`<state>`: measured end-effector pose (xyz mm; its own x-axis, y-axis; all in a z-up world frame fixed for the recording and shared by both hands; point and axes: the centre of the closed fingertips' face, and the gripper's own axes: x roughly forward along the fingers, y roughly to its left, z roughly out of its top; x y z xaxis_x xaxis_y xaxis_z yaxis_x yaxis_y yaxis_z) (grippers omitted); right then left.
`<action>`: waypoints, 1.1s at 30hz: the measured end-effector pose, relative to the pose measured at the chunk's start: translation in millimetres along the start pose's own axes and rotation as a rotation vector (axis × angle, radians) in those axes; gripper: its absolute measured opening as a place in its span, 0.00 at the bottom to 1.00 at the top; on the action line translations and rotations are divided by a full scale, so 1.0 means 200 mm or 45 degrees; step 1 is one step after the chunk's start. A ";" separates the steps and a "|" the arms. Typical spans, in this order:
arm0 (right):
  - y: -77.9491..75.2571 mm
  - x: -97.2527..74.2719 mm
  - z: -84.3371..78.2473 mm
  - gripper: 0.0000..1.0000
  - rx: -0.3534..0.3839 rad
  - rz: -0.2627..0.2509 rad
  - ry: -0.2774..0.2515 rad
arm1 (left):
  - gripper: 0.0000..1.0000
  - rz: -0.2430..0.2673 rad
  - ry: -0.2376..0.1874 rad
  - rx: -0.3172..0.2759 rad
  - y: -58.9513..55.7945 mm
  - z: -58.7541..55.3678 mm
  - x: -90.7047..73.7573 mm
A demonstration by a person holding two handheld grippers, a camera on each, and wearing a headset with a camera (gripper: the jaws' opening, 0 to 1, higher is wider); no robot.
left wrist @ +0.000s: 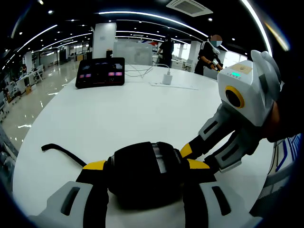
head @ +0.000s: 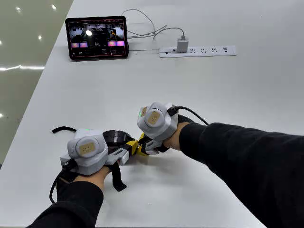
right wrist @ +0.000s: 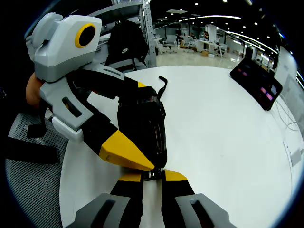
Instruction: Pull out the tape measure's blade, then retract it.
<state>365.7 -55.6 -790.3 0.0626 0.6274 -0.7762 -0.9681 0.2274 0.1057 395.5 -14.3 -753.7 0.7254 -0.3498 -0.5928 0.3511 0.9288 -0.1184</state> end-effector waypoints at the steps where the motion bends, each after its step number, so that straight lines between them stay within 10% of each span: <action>1: 0.00 0.00 0.00 0.10 -0.002 0.000 -0.003 | 0.59 0.000 -0.001 0.000 0.00 0.00 0.00; 33: 0.00 -0.02 -0.01 0.11 -0.091 -0.085 0.039 | 0.60 0.005 -0.011 -0.003 -0.01 0.01 0.00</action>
<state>365.5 -59.5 -788.4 0.1213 0.5890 -0.7990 -0.9768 0.2139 0.0094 395.8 -16.1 -751.2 0.7317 -0.3471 -0.5866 0.3468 0.9305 -0.1181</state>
